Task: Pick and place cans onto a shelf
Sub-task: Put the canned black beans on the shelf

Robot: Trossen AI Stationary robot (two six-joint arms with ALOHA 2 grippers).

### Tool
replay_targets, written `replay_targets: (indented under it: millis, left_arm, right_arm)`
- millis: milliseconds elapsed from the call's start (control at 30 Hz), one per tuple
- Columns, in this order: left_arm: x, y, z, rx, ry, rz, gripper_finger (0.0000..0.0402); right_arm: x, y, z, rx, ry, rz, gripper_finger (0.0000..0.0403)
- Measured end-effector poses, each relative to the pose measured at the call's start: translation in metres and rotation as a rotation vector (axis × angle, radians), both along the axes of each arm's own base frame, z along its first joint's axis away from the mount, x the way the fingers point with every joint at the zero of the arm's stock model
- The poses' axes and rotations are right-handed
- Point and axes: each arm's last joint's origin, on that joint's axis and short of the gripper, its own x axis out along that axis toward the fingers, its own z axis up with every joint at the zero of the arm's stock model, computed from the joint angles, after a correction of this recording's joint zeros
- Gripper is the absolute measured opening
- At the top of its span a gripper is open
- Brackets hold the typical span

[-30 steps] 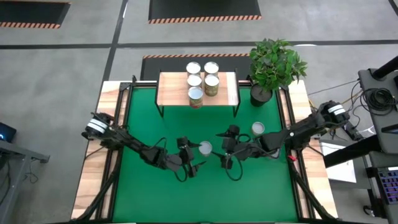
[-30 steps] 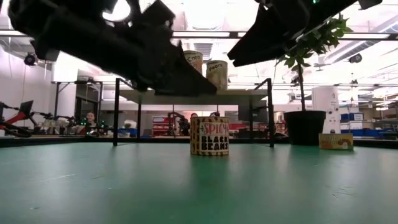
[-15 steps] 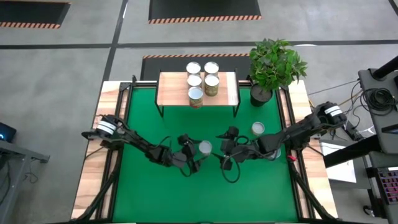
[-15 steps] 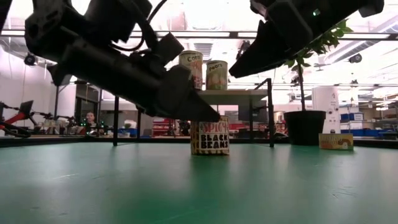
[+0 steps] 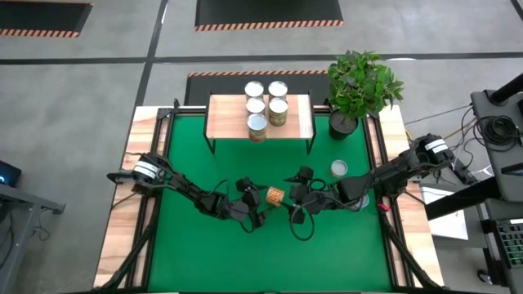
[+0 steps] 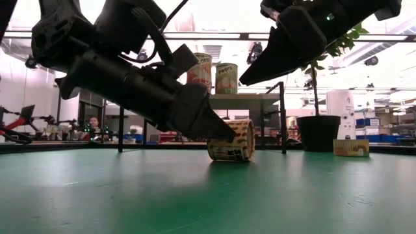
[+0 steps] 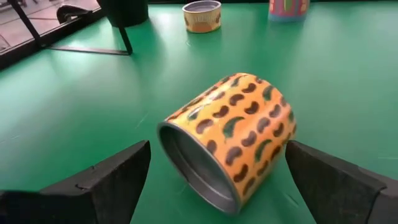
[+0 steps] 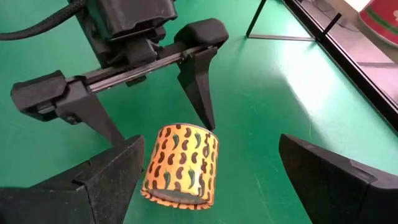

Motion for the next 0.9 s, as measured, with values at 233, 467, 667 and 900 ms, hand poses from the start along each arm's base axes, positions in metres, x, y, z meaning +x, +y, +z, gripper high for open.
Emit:
replay_targets:
  millis: [233,467,667,900]
  left_arm:
    - [-0.001,-0.001,0.007,0.022,-0.001,-0.013,0.0355]
    - [-0.006,-0.001,0.028,0.074,0.033,-0.035,0.0355]
    - [-0.01,0.0,0.04,0.082,0.043,-0.039,0.0355]
    - [-0.012,0.0,0.044,0.098,0.054,-0.045,0.0355]
  right_arm:
    - [-0.001,0.001,-0.002,0.046,0.028,0.026,0.0359]
    - [0.008,-0.002,-0.024,0.074,0.037,0.019,0.0292]
    - [0.017,-0.016,-0.044,0.07,0.086,-0.043,0.0163]
    - [0.015,-0.017,-0.045,0.06,0.106,-0.049,0.0021]
